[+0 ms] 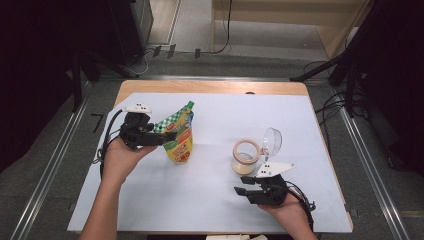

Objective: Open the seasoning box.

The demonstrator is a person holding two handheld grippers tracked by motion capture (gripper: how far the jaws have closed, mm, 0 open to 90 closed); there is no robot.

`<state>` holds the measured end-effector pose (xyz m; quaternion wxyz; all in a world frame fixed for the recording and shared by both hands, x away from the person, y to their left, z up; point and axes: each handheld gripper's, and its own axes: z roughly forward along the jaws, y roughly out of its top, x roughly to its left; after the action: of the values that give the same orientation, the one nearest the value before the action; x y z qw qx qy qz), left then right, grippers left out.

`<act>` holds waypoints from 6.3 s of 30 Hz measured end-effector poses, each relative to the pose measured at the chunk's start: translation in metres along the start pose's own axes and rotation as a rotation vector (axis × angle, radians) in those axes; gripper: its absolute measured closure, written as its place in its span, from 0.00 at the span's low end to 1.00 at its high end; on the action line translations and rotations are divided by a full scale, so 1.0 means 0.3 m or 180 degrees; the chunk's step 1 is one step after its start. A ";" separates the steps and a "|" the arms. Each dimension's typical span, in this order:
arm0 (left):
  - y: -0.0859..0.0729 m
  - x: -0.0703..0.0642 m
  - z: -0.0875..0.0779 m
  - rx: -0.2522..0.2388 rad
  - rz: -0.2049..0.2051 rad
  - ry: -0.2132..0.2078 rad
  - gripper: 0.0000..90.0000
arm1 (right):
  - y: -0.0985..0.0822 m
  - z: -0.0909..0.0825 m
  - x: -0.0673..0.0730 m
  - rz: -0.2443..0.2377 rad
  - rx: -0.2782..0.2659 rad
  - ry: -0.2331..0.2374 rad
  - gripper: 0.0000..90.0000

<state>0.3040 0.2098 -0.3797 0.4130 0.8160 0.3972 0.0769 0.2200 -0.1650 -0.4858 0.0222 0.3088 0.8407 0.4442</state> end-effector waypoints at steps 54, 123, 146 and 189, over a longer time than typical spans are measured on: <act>0.043 -0.092 -0.034 -0.0143 0.0167 -0.0563 1.00 | 0.139 0.260 0.053 -0.0010 -0.0267 0.0084 0.55; 0.093 -0.318 0.113 -0.0125 0.0392 -0.0787 0.88 | 0.097 0.298 0.206 -0.0453 -0.0469 0.0196 0.87; 0.117 -0.325 0.213 0.0204 0.0204 -0.0784 0.74 | 0.138 0.286 0.217 -0.0474 -0.0463 0.0340 0.80; 0.231 -0.352 0.222 0.0300 0.0168 -0.0802 0.71 | 0.240 0.231 0.202 -0.0169 -0.0589 0.0475 0.75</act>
<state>0.3037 0.0702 -0.3505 0.4186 0.8478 0.3238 -0.0341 0.2287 -0.0518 -0.4584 -0.0003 0.2491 0.8034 0.5409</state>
